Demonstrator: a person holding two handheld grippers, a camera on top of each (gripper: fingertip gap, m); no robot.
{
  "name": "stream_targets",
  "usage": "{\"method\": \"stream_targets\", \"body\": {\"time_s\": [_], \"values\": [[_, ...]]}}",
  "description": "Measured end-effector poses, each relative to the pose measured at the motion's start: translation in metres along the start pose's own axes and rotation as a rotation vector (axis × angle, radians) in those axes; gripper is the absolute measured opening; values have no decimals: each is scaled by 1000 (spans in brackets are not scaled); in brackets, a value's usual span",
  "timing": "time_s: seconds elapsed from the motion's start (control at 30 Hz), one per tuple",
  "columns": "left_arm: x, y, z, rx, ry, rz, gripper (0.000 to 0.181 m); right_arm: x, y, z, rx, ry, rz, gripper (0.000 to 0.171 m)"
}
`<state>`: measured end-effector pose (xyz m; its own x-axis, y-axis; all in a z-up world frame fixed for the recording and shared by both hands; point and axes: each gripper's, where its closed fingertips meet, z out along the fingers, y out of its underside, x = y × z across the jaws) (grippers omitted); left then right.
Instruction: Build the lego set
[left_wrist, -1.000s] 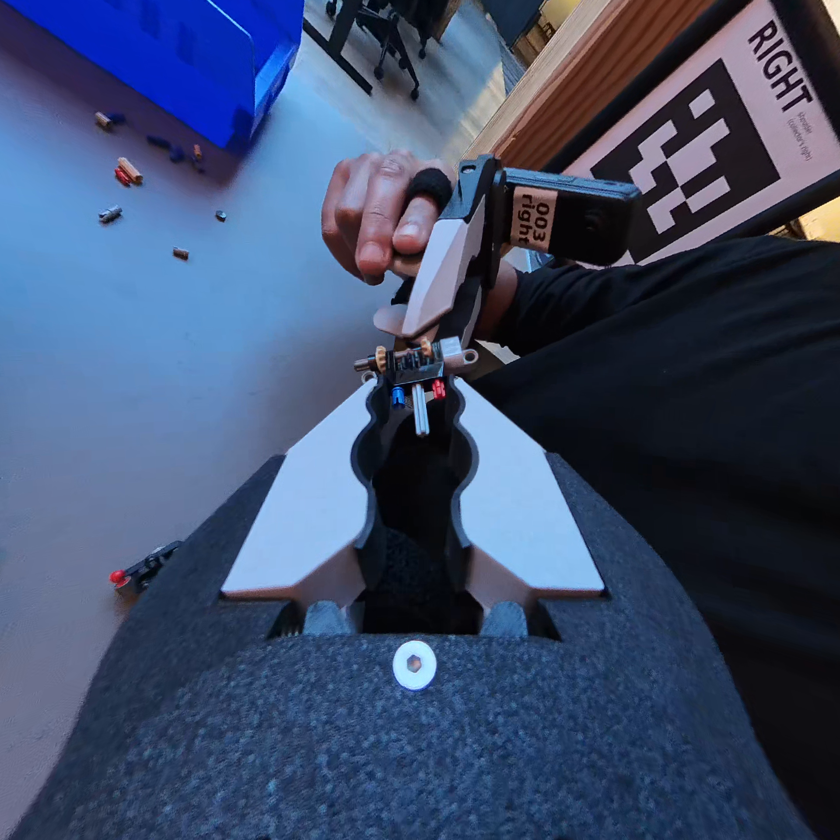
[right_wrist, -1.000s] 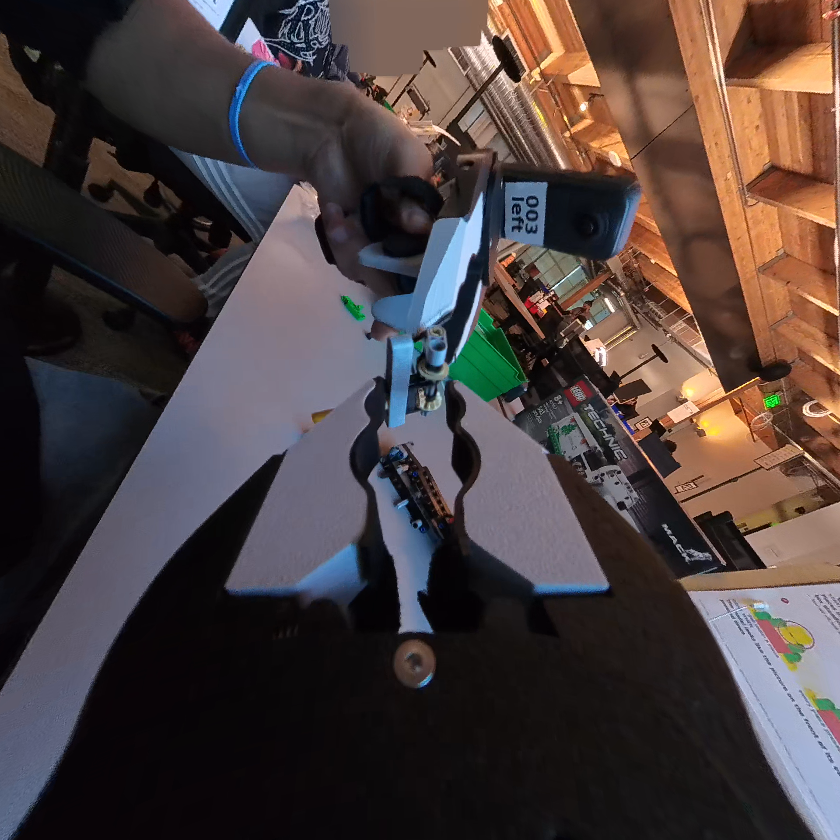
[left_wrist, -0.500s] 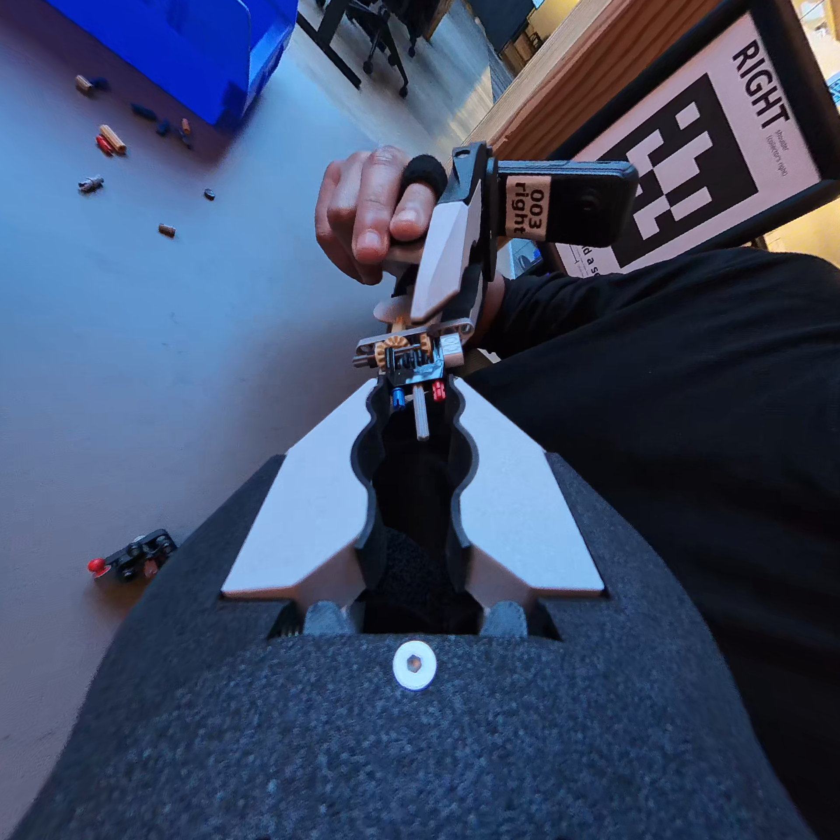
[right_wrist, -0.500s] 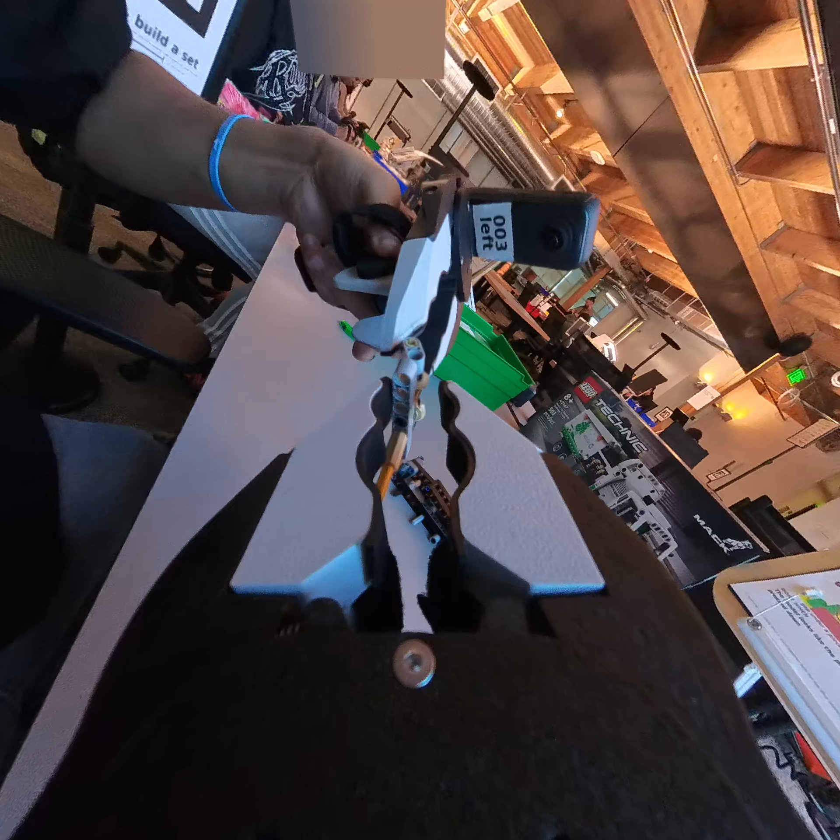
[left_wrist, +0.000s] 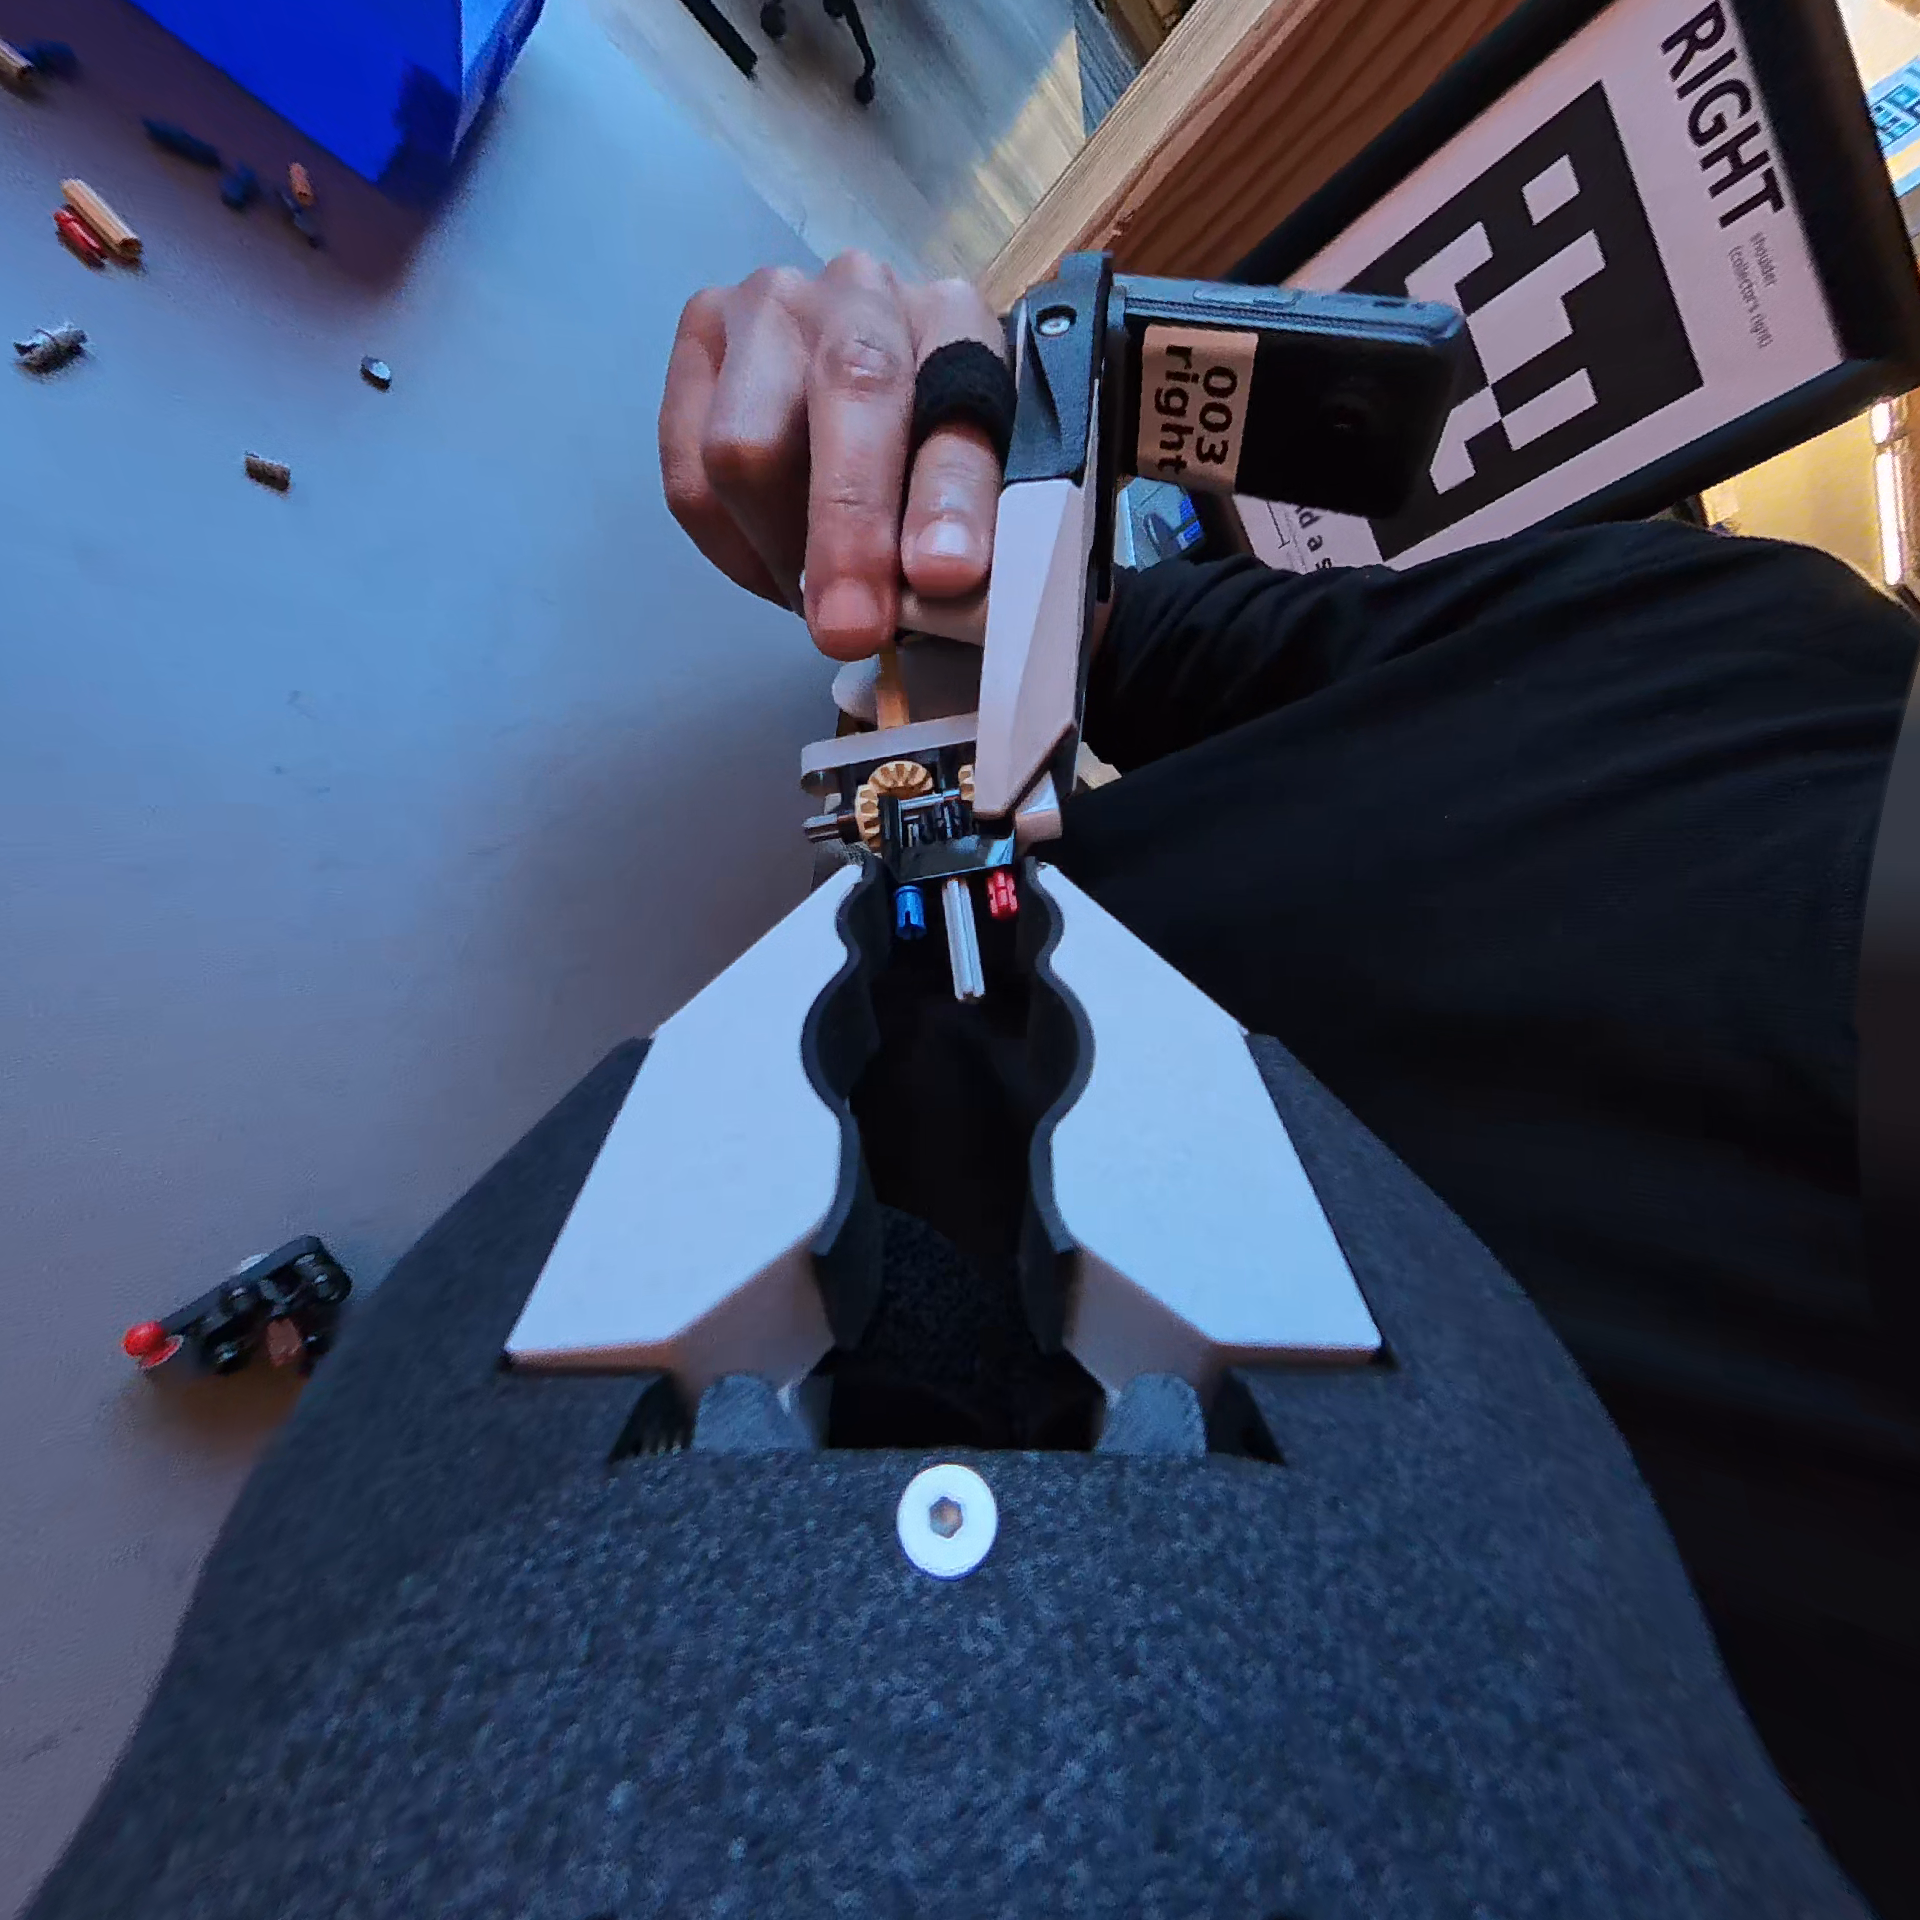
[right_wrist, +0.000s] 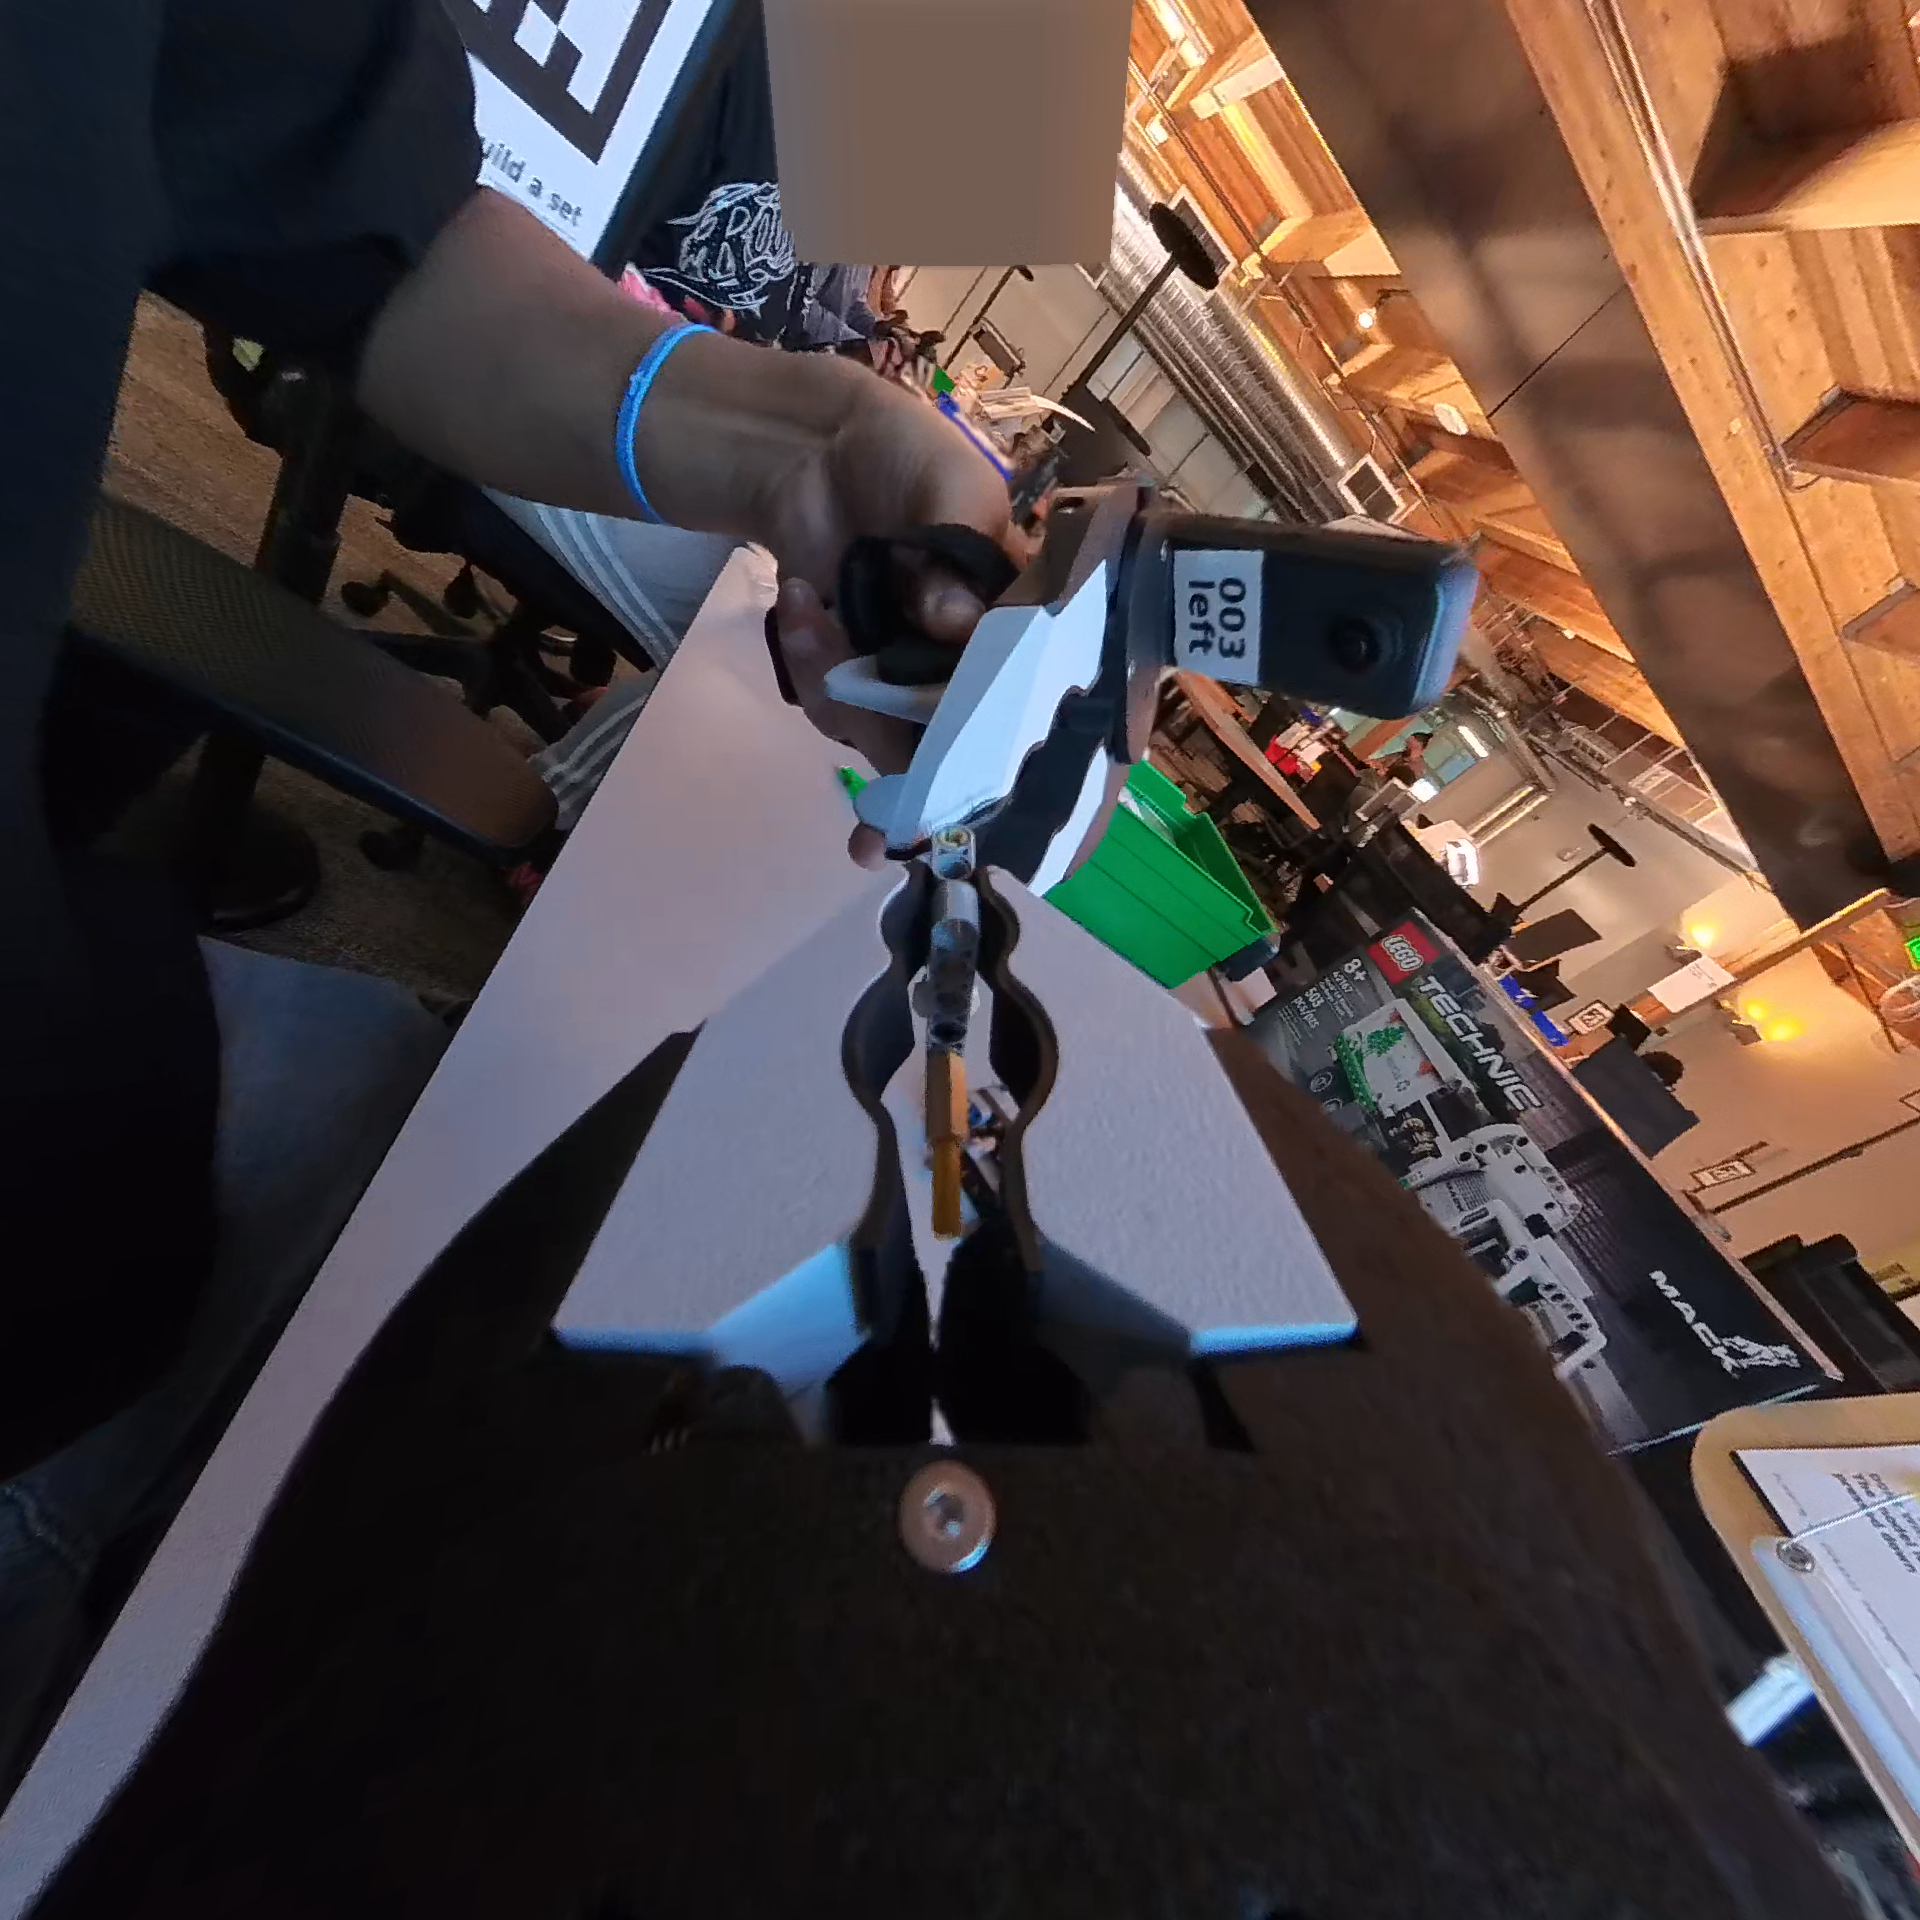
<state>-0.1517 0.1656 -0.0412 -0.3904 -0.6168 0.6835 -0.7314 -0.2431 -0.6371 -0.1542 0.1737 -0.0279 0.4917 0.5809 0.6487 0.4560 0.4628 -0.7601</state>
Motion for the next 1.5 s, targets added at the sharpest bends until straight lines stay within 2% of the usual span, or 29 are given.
{"method": "stream_targets", "body": {"time_s": [0.33,0.57,0.93,1.1,1.23,1.37,1.5], "values": [[-8,-12,-5,113,-38,117,26,15,9,0,31,-24,15,7],[-27,-28,-29,260,-82,116,26,34,29,9,20,-74,7,7],[-47,-29,-40,293,-121,82,8,42,42,22,57,-97,55,8],[-45,-33,-37,315,-123,118,9,42,41,17,80,-100,91,6],[-41,-34,-42,330,-123,154,26,45,43,12,75,-69,60,6],[-47,-25,-60,350,-228,231,33,51,50,1,67,-58,95,6],[-86,17,-72,206,-560,340,37,46,75,-6,-15,-42,6,6]]}}
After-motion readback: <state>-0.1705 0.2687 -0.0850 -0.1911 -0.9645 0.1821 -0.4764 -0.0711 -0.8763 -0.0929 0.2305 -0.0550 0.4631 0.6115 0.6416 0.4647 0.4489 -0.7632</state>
